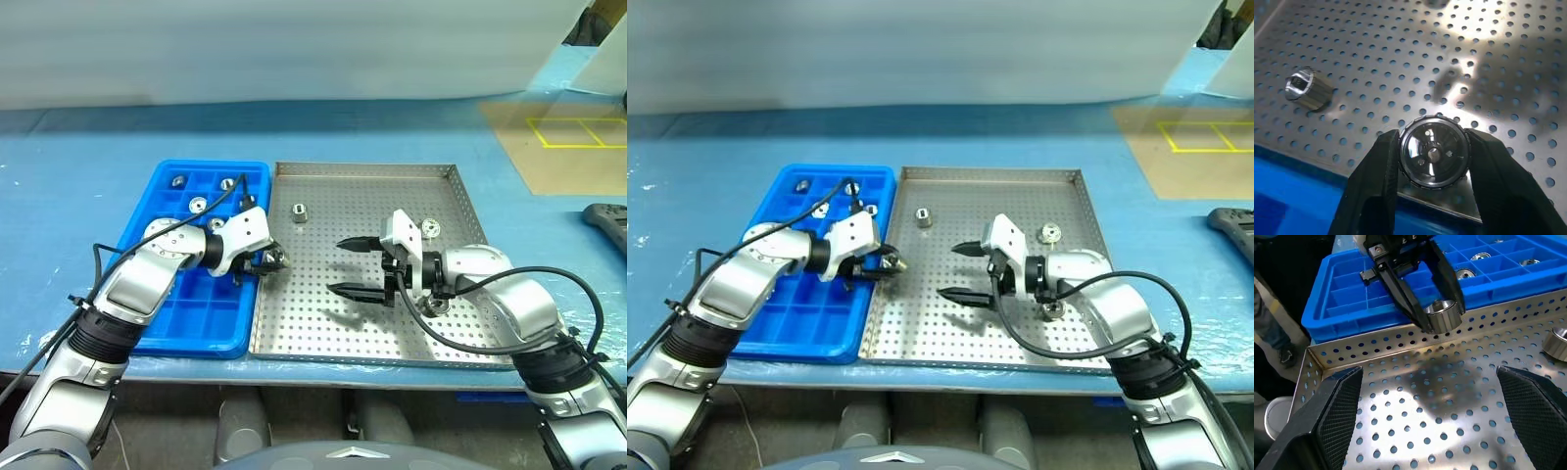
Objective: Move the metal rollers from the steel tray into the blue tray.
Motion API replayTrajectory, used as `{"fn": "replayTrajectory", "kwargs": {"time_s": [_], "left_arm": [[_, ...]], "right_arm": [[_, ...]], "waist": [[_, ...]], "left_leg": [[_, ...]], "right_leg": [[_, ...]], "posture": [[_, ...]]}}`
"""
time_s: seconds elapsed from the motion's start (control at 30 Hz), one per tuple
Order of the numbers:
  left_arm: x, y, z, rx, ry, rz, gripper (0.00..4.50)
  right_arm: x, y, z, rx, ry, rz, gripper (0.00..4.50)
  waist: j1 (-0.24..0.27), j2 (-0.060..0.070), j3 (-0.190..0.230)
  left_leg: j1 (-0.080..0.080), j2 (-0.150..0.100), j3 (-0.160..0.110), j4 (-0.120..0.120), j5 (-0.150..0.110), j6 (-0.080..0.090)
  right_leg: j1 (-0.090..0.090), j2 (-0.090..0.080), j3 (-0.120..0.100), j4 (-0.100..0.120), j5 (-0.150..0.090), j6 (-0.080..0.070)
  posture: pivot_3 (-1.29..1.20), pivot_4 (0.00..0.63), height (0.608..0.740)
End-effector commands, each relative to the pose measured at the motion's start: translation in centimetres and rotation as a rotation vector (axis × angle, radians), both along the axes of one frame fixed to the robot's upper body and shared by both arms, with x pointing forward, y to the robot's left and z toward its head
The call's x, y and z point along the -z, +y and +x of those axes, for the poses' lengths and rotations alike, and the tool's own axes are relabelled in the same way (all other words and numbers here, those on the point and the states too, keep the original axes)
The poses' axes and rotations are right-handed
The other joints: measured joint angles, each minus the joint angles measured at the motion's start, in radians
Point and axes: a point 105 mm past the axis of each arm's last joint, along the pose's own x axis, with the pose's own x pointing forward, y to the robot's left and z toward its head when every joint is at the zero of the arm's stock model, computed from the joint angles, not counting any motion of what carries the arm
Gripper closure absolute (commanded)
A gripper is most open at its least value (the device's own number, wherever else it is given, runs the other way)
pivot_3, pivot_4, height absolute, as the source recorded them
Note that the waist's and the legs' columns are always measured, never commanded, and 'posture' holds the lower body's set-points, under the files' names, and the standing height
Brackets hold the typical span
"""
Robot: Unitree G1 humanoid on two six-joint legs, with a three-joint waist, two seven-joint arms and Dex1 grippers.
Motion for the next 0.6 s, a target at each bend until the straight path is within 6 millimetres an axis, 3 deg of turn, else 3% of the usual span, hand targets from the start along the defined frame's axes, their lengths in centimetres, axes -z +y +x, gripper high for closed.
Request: {"fn": "replayTrajectory", "kwargs": {"time_s": [0.03, 0.3, 0.6], "left_arm": [[-2.6, 0.4, -0.2, -0.045, -0.062, -0.033, 2.81], [-4.0, 3.3, -0.5, -0.257, -0.096, -0.060, 2.81], [-3.9, 7.4, -0.7, -0.594, -0.146, -0.108, 2.81]], "right_arm": [[-0.6, 0.8, 0.1, -0.059, -0.034, 0.018, 0.00], [-0.3, 2.2, 0.7, -0.127, -0.029, 0.034, 0.00], [-0.3, 3.3, 1.2, -0.202, -0.023, 0.033, 0.00]], "waist": [[0.005, 0.000, 0.000], [0.027, 0.000, 0.000], [0.055, -0.001, 0.000]], "left_leg": [[0.000, 0.000, 0.000, 0.000, 0.000, 0.000], [-0.001, 0.000, 0.000, 0.000, 0.000, 0.000], [-0.004, 0.000, -0.002, 0.000, 0.000, 0.000]], "right_leg": [[0.000, 0.000, 0.000, 0.000, 0.000, 0.000], [-0.001, 0.000, -0.001, 0.000, 0.000, 0.000], [-0.002, -0.001, -0.004, -0.001, 0.000, 0.000]], "posture": [[0.16, 0.150, 0.740], [0.27, 0.150, 0.740], [0.36, 0.150, 0.740]]}}
